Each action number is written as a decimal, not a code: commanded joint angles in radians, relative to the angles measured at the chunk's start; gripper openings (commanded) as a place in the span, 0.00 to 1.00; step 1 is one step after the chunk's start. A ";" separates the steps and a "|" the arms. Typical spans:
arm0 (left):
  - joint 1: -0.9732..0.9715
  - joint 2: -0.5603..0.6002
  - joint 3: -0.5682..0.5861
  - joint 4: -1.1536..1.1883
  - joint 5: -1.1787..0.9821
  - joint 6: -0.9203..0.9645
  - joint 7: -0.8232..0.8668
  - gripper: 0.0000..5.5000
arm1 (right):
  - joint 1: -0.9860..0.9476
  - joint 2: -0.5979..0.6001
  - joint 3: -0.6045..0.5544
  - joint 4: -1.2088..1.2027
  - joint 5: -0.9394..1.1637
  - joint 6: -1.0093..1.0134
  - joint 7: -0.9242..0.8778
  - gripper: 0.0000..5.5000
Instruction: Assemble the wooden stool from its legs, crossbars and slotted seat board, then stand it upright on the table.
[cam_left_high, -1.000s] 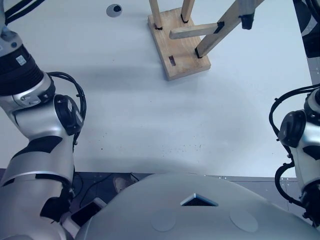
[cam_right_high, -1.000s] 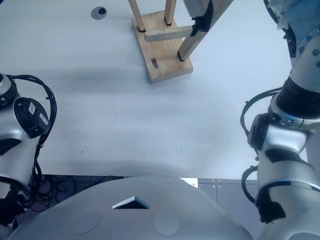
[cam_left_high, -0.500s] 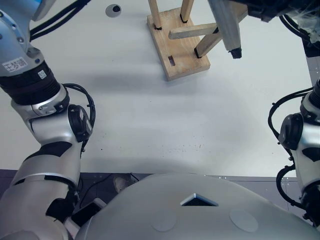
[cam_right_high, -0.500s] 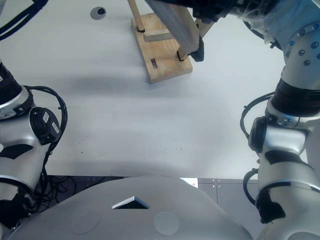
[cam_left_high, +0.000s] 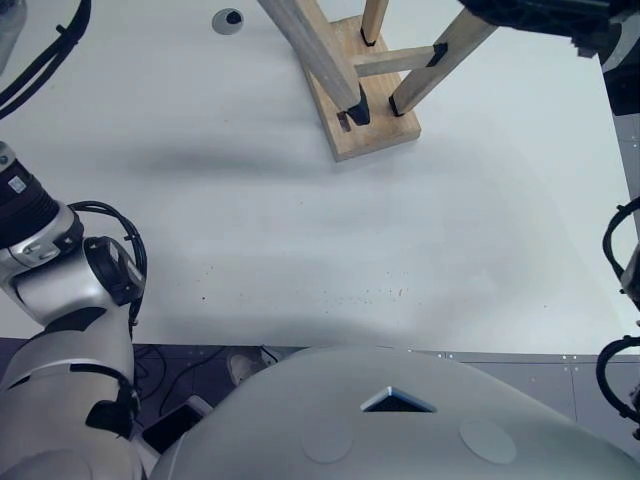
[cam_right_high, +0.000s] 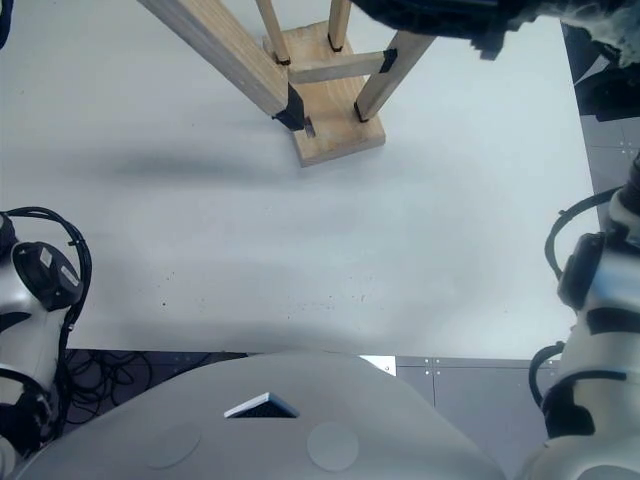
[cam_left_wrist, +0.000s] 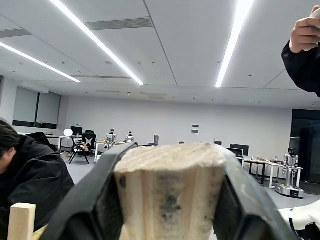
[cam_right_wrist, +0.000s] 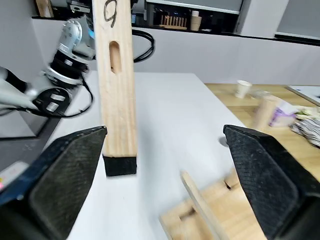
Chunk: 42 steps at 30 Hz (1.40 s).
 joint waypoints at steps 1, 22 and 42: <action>0.035 -0.004 0.007 0.003 0.027 -0.027 -0.010 0.37 | -0.093 -0.029 0.037 0.205 -0.124 -0.128 0.082 0.78; 0.130 -0.055 -0.039 0.065 0.228 -0.160 -0.060 0.37 | -0.051 0.179 0.105 0.590 -0.289 -0.136 0.182 0.44; 0.317 -0.213 -0.111 0.120 0.432 -0.378 -0.133 0.37 | 0.003 0.111 0.171 0.398 -0.293 0.019 0.208 0.43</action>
